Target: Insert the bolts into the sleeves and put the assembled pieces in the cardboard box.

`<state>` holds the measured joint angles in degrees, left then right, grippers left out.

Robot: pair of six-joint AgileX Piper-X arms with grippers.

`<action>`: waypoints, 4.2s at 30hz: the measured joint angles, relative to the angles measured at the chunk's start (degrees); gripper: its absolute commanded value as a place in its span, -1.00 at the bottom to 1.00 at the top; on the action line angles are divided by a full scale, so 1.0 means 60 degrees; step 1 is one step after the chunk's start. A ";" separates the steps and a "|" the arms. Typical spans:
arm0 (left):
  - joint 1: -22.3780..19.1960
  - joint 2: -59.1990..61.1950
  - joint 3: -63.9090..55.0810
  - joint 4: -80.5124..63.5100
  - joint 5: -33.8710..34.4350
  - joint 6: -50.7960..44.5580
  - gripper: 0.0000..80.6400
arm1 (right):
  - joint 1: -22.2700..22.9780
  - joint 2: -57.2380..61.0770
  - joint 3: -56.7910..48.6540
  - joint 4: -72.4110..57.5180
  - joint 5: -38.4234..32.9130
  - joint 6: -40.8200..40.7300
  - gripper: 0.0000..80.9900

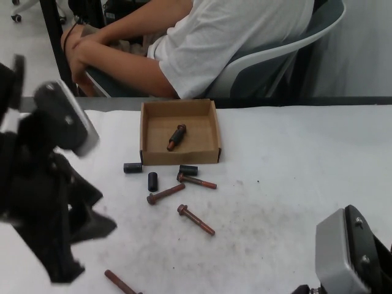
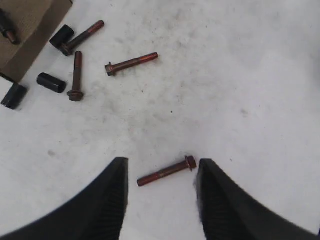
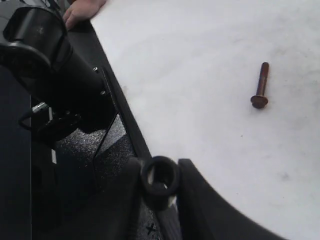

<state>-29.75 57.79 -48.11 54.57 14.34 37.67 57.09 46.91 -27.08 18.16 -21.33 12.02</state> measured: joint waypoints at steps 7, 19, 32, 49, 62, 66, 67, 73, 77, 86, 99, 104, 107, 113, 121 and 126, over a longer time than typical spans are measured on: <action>-0.1193 0.0820 -0.0004 0.0053 -0.1164 0.1123 0.03 | 0.0000 -0.0025 -0.0153 0.0486 -0.0657 -0.0228 -0.99; -0.1434 0.1886 -0.0004 0.0091 -0.1428 0.3538 0.03 | 0.0000 -0.0025 -0.0153 0.1250 -0.0708 -0.0675 -0.99; -0.1434 0.3226 -0.0004 0.0060 -0.1433 0.5185 0.03 | 0.0000 -0.0025 -0.0153 0.1358 -0.0719 -0.0910 -0.99; -0.1206 0.4480 -0.0004 -0.0359 -0.1471 0.7554 0.03 | 0.0000 -0.0025 -0.0153 0.1373 -0.0719 -0.0945 -0.99; -0.0603 0.4561 0.0081 -0.1235 -0.1221 0.8334 0.03 | 0.0000 -0.0025 -0.0153 0.1373 -0.0719 -0.1244 -0.99; -0.0603 0.4891 0.0224 -0.1358 -0.1223 0.8588 0.03 | 0.0000 -0.0025 -0.0153 0.1373 -0.0719 -0.1244 -0.99; -0.0603 0.5092 0.0263 -0.1345 -0.1223 0.8634 0.03 | 0.0000 -0.0025 -0.0153 0.1373 -0.0719 -0.1244 -0.99; -0.0603 0.5469 0.0329 -0.1429 -0.1262 0.8755 0.03 | 0.0000 -0.0025 -0.0153 0.1373 -0.0719 -0.1244 -0.99; -0.0603 0.5567 0.0477 -0.1872 -0.1262 0.8755 0.03 | 0.0000 -0.0025 -0.0153 0.1373 -0.0719 -0.1274 -0.99; -0.0603 0.5736 0.0478 -0.1849 -0.1262 0.8755 -0.57 | 0.0000 -0.0025 -0.0153 0.1373 -0.0719 -0.1274 -0.99; -0.0603 0.5696 0.0478 -0.1701 -0.1478 0.7770 -0.98 | 0.0000 -0.0025 -0.0153 0.1419 -0.0629 -0.1257 -0.99; -0.0603 0.5505 0.0548 -0.1789 -0.1475 0.7045 -0.98 | 0.0000 -0.0025 -0.0153 0.1847 -0.0174 -0.1212 -0.99; -0.0581 0.5049 0.0554 -0.1870 -0.1091 0.6157 -0.98 | 0.0000 -0.0025 -0.0153 0.2125 0.0089 -0.1181 -0.99; -0.0586 0.3523 0.0554 -0.1943 -0.0286 0.4222 -0.98 | 0.0000 -0.0025 -0.0153 0.2370 0.0128 -0.0581 -0.99; -0.0808 0.0535 0.0554 -0.2052 0.0414 0.1945 -0.98 | 0.0000 0.0143 -0.0153 0.2397 0.0128 -0.0061 -0.99; -0.0911 -0.0878 0.0554 -0.2447 0.1085 -0.0825 -0.98 | 0.0000 0.1483 -0.0481 0.2411 0.0311 0.0264 -0.99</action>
<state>-35.22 52.52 -44.78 39.89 20.85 32.72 57.09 55.81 -29.96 32.63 -19.47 13.60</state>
